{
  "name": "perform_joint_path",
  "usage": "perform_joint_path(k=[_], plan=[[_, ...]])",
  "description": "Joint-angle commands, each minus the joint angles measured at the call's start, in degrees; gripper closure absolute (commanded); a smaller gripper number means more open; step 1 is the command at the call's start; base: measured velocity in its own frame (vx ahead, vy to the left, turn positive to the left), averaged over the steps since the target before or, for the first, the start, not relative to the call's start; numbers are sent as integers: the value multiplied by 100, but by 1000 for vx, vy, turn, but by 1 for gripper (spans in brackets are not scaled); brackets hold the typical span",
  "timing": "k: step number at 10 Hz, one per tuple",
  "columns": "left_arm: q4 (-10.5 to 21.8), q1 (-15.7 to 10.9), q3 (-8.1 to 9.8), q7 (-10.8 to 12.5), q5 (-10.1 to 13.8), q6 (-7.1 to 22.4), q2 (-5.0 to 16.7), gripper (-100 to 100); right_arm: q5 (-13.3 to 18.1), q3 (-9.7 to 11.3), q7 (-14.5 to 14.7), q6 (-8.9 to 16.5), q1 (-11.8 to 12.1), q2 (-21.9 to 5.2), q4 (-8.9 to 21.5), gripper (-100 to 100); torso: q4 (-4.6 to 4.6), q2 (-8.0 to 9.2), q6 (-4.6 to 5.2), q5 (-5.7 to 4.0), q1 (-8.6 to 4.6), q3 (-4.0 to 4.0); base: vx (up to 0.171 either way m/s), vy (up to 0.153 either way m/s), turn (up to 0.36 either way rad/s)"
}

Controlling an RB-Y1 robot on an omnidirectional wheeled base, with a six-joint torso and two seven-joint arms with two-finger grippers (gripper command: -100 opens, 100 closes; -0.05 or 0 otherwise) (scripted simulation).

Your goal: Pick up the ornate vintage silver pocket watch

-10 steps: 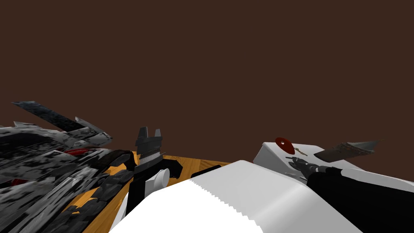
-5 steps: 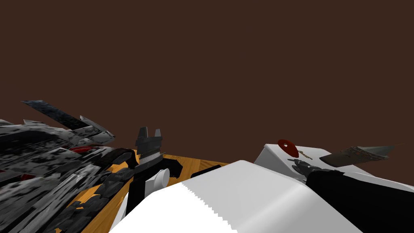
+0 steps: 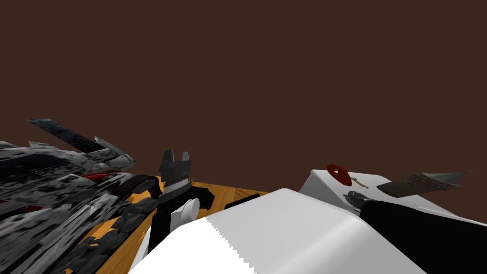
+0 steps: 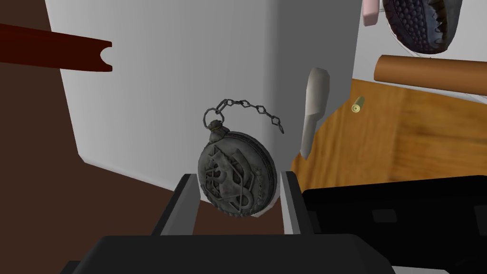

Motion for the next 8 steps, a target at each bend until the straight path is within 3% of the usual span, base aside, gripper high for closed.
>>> perform_joint_path(k=[1, 2, 3, 4, 6, 7, 8], plan=[[0, 0, 0, 0, 0, 0, 0, 0, 0, 0, 0, 0, 0, 0, 0, 100, 0, 0, 0, 0, 0, 0, 0, 0, 0], [0, 0, 0, 0, 0, 0, 0, 0, 0, 1, 0, -1, 2, 1, 1, 100, 0, -4, -3, -2, -5, -2, 0, 0, 0], [0, 0, 0, 0, 0, 0, 0, 0, 0, 2, 0, -2, 3, 1, 1, 0, 0, -6, -3, -3, -6, -3, 0, 0, 0], [0, 0, 0, 0, 0, 0, 0, 0, -20, -158, -1, -57, 51, -59, -17, 100, -1, -7, -3, -3, -7, -4, -2, 22, -41], [0, 0, 0, 0, 0, 0, 0, 0, -63, -356, -67, -146, 209, -222, -93, 100, 1, -5, -3, 3, 7, -2, -14, 36, -72], [0, 0, 0, 0, 0, 0, 0, 0, -58, -280, -76, -74, 189, -213, -99, 100, 0, -3, -1, 4, 13, -1, -7, 20, -17], [0, 0, 0, 0, 0, 0, 0, 0, -60, -292, -88, -78, 199, -225, -105, 0, 0, -4, -2, 1, 6, -2, 0, 0, 0]])
